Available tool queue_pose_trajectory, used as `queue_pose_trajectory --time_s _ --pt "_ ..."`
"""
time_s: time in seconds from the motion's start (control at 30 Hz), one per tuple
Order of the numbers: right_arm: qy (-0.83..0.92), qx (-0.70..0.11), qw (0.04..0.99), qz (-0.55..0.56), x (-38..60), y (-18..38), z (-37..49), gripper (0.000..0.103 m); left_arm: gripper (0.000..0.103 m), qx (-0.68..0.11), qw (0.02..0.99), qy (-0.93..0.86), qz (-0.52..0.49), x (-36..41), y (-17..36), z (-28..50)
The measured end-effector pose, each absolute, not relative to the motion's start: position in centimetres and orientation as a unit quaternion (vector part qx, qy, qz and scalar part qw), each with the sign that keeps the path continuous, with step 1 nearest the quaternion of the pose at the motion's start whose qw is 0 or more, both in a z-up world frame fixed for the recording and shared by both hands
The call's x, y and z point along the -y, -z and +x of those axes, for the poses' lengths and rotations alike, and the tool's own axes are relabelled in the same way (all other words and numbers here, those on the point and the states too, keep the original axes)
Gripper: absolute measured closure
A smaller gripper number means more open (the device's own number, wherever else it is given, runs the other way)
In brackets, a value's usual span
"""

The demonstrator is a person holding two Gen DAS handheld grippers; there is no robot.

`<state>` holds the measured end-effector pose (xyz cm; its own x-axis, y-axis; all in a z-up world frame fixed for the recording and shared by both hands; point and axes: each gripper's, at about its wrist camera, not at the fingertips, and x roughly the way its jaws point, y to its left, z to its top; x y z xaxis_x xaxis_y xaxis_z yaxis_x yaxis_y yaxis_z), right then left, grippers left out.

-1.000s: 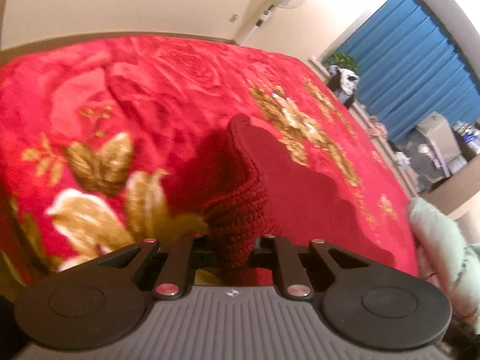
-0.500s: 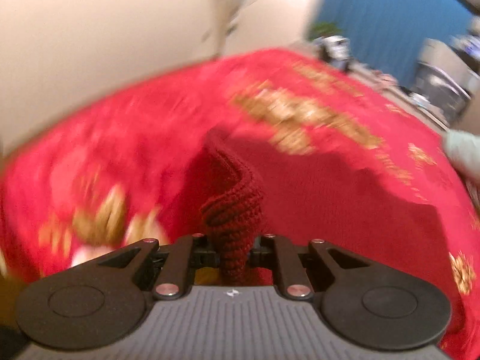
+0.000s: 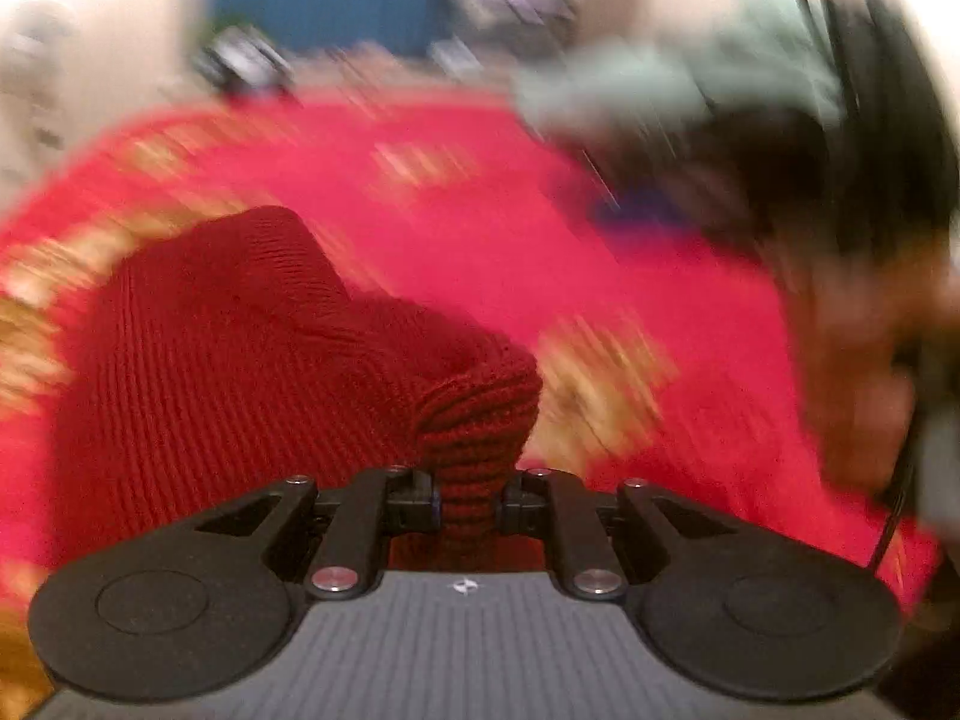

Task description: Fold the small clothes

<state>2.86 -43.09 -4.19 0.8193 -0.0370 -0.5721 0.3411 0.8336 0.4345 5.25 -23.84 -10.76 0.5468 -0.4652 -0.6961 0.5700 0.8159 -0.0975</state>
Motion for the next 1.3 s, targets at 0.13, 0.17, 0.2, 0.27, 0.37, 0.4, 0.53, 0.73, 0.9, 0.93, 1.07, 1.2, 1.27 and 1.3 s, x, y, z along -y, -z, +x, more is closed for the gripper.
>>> queue_pose_trajectory --time_s 0.13,0.17,0.2,0.27,0.37,0.4,0.53,0.73,0.9,0.93,1.07,1.2,1.27,1.3 --pt "0.046 -0.311 0.904 0.29 42.5 5.4 3.8 0.073 0.058 -0.361 0.865 0.324 0.13 24.4 12.4 3.8" --pt "0.034 -0.321 0.899 0.295 42.3 5.8 4.0 0.073 0.051 -0.359 0.861 0.339 0.121 23.4 11.7 3.8" --pt "0.024 -0.333 0.894 0.299 42.0 6.2 4.4 0.073 0.036 -0.361 0.856 0.354 0.107 22.3 10.9 3.8" --pt "0.01 -0.353 0.883 0.31 41.4 7.1 5.2 0.073 0.027 -0.357 0.858 0.361 0.079 19.9 9.2 3.4" --pt "-0.009 -0.374 0.865 0.335 40.4 8.2 6.5 0.068 0.027 -0.347 0.87 0.346 0.056 15.7 6.9 3.5" --pt "-0.014 -0.383 0.859 0.339 39.9 8.6 7.0 0.066 0.027 -0.347 0.877 0.329 0.054 14.4 6.2 3.8" --pt "-0.009 -0.434 0.848 0.304 37.4 10.5 8.7 0.062 0.027 -0.37 0.892 0.251 0.064 9.5 5.8 5.6" --pt "-0.027 -0.409 0.858 0.309 36.8 9.9 7.5 0.078 0.025 -0.448 0.862 0.237 -0.006 4.5 7.8 9.7" --pt "-0.056 -0.344 0.875 0.335 38.6 7.2 3.4 0.087 0.022 -0.464 0.839 0.28 -0.059 3.2 10.8 10.6" --pt "-0.058 -0.334 0.878 0.339 39.1 6.9 2.4 0.087 0.022 -0.47 0.831 0.289 -0.072 2.9 11.3 10.4" --pt "-0.021 -0.379 0.871 0.312 39.8 9.3 1.6 0.087 0.024 -0.473 0.824 0.311 -0.038 4.4 11.5 9.7" --pt "0.008 -0.417 0.856 0.304 39.8 12.1 3.0 0.087 0.024 -0.5 0.806 0.315 -0.022 4.7 12.4 9.9" --pt "0.009 -0.414 0.861 0.295 39.3 11.5 3.2 0.087 0.024 -0.512 0.797 0.317 -0.042 4.2 12.1 10.4" --pt "0.014 -0.416 0.865 0.28 39.0 11.4 3.3 0.087 0.025 -0.507 0.799 0.321 -0.053 3.9 11.3 10.9"
